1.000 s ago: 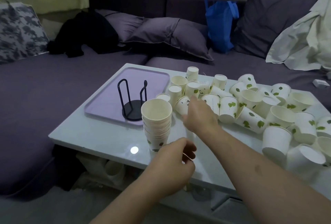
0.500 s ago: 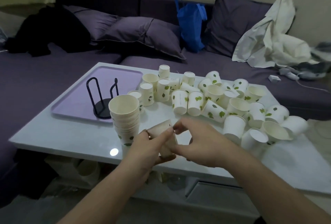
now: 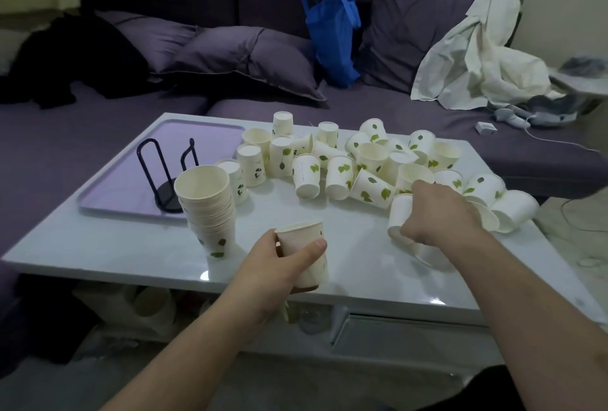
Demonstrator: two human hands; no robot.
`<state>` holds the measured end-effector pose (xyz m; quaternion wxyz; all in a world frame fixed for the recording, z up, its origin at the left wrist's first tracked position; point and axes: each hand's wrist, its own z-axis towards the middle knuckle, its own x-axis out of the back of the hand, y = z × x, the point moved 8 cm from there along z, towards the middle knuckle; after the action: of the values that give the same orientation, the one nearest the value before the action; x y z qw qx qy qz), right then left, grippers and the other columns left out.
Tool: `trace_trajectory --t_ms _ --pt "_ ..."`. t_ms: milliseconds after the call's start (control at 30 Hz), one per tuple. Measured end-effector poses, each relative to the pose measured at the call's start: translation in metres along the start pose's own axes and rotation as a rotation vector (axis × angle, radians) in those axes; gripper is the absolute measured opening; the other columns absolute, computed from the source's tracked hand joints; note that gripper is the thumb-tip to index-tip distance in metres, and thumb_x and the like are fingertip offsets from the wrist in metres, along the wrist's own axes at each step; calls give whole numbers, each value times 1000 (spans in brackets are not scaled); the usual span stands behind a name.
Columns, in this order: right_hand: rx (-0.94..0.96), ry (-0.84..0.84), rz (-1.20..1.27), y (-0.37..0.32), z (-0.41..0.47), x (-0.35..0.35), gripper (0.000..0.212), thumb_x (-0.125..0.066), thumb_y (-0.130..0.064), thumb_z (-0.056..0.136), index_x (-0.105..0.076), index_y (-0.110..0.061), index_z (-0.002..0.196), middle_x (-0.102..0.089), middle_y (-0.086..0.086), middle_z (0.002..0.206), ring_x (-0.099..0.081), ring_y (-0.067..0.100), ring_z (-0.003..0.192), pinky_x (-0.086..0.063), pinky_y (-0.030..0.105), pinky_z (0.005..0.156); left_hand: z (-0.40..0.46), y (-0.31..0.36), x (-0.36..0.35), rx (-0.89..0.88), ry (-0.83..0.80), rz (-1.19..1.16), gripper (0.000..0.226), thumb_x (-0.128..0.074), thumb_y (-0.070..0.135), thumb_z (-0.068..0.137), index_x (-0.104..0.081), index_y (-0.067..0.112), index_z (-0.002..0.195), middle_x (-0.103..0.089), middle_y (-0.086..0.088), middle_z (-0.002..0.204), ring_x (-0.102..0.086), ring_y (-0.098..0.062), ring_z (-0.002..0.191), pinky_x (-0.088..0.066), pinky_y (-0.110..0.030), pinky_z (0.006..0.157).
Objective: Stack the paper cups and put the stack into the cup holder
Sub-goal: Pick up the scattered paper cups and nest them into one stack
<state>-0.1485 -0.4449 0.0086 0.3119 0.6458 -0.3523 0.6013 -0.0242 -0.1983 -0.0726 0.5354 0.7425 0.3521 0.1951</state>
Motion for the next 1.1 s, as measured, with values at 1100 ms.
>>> trace_trajectory --t_ms 1100 --pt "524 253 528 -129 -79 56 107 -52 -82 58 -54 -25 148 -44 -16 124 -60 13 84 -58 42 83 -37 130 137 -544 397 326 61 -88 37 81 -55 39 131 -65 24 126 -61 -3 122 -50 -31 103"
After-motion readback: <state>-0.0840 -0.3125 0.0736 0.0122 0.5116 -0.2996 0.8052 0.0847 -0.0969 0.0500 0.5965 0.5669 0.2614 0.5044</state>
